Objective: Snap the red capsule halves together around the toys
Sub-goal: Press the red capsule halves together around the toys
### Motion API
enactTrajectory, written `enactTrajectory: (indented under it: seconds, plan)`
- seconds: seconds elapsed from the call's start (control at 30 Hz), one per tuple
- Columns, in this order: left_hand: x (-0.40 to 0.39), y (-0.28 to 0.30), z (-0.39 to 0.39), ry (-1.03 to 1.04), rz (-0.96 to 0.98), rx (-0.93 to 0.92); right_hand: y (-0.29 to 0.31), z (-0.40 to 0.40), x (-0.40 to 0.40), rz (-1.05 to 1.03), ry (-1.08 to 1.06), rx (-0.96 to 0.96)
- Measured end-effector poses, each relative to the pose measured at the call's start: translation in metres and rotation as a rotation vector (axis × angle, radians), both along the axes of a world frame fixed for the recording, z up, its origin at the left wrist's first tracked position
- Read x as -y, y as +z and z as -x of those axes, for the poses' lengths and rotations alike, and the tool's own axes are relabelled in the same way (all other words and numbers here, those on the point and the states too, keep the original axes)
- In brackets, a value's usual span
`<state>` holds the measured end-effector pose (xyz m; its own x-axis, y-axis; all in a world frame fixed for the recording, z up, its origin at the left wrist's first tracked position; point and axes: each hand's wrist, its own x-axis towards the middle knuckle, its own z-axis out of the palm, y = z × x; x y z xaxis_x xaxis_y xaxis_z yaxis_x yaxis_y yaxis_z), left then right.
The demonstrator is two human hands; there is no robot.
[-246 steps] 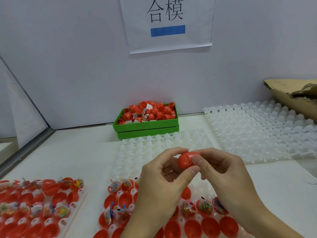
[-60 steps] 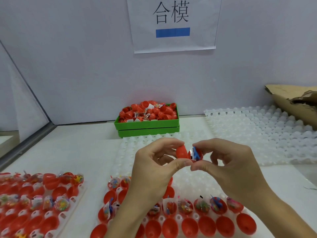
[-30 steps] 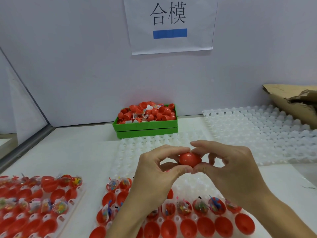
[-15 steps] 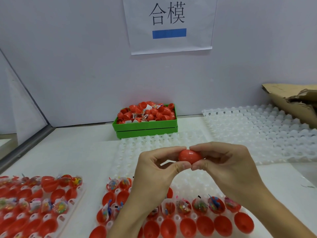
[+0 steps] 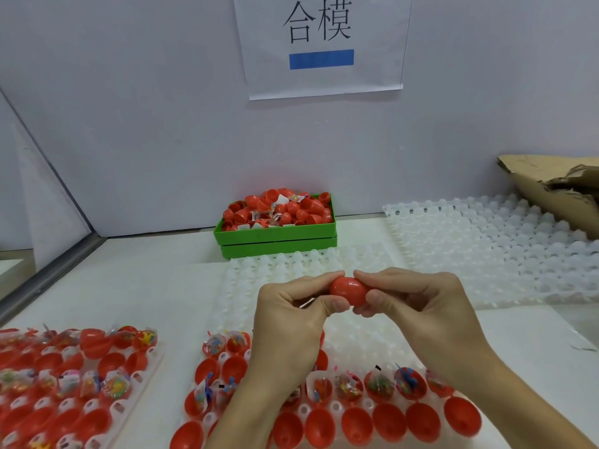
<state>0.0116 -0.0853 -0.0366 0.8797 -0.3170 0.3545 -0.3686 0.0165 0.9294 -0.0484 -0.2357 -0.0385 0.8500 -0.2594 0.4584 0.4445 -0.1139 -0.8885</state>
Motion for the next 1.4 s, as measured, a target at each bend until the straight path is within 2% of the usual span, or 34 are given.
enactTrajectory:
  seconds: [0.13,0.23,0.33,0.5,0.7,0.9,1.23,1.4]
  plan:
    - [-0.002,0.002,-0.001,-0.098,0.024,0.006,0.0,0.0,0.002,-0.138,0.019,-0.095]
    - [-0.003,0.002,0.001,-0.19,0.021,-0.031,0.001,0.0,0.004,-0.296,0.289,-0.201]
    - [-0.003,-0.002,0.0,-0.255,-0.01,-0.048,0.003,0.001,0.002,-0.361,0.493,-0.208]
    - [0.005,-0.005,0.006,-0.357,0.087,-0.227,0.0,0.0,-0.001,-0.447,0.33,-0.206]
    - [0.015,-0.011,0.012,-0.224,0.226,-0.269,0.0,0.002,-0.007,-0.237,0.18,-0.156]
    - [0.017,-0.015,0.012,-0.16,0.279,-0.259,0.0,0.004,-0.013,-0.111,0.134,-0.088]
    - [0.015,-0.008,0.014,-0.213,0.256,-0.241,0.004,0.003,-0.008,-0.174,0.173,-0.057]
    - [0.01,-0.003,0.01,-0.255,0.276,-0.347,0.011,0.006,-0.001,0.018,0.104,0.049]
